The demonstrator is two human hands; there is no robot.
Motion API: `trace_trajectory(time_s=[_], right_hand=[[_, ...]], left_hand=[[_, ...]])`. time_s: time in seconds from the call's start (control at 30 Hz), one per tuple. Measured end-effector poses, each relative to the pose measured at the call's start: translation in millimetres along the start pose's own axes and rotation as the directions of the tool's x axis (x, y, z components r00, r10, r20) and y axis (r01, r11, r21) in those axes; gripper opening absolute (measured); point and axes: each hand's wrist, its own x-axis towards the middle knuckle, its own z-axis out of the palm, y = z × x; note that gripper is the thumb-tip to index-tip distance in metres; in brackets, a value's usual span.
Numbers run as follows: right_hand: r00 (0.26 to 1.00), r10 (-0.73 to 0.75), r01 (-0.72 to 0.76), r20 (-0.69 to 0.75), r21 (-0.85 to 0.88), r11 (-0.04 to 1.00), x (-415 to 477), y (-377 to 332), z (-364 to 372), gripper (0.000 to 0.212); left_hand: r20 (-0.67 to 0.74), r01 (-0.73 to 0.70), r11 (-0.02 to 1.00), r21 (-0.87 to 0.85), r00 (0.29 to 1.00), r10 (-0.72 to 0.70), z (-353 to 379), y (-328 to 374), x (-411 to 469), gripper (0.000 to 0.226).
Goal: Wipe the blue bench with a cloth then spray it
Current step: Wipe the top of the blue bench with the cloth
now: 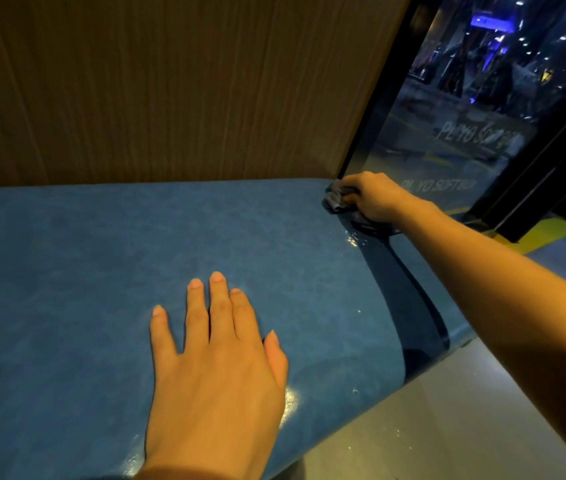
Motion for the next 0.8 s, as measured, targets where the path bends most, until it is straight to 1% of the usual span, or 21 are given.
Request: trace_trajectory(time_s=[0.07,0.13,0.2,0.3,0.4,0.43,0.5,0.63,0.8], right_hand=[[1.000,0.014,-0.013,-0.024,0.076,0.997,-8,13,1,0.024],[0.998,0.019,-0.009,-0.056,0.172,0.985,-16,24,5,0.021],[0.996,0.028,-0.007,-0.084,0.234,0.972,-23,35,9,0.024],[0.992,0.097,-0.070,-0.083,0.277,0.958,-34,45,12,0.034],[0.973,0.162,-0.105,-0.167,0.308,0.946,-41,45,18,0.032],[0.961,0.186,-0.114,-0.206,0.317,0.942,-44,43,21,0.030],[0.938,0.232,-0.136,-0.256,0.344,0.929,-49,37,25,0.025],[0.911,0.296,-0.173,-0.286,0.386,0.906,-63,15,25,0.022],[0.880,0.350,-0.192,-0.322,0.433,0.881,-82,-38,30,0.022]], left_hand=[[-0.041,0.003,1.000,0.002,0.999,-0.003,2,0,0,0.060],[-0.068,0.011,1.000,0.000,0.998,-0.011,3,0,0,0.060],[-0.088,0.007,1.000,0.003,0.996,-0.006,3,0,0,0.060],[-0.100,0.003,1.000,-0.011,0.995,-0.004,5,-1,0,0.060],[-0.103,0.013,1.000,-0.023,0.995,-0.015,8,-3,-1,0.061],[-0.105,0.016,0.999,-0.030,0.994,-0.019,9,-3,-1,0.064],[-0.128,0.017,0.999,-0.041,0.992,-0.022,11,-1,-3,0.061],[-0.122,0.019,0.999,-0.050,0.992,-0.025,13,3,-3,0.060],[-0.110,0.027,0.998,-0.052,0.993,-0.032,11,3,-3,0.059]])
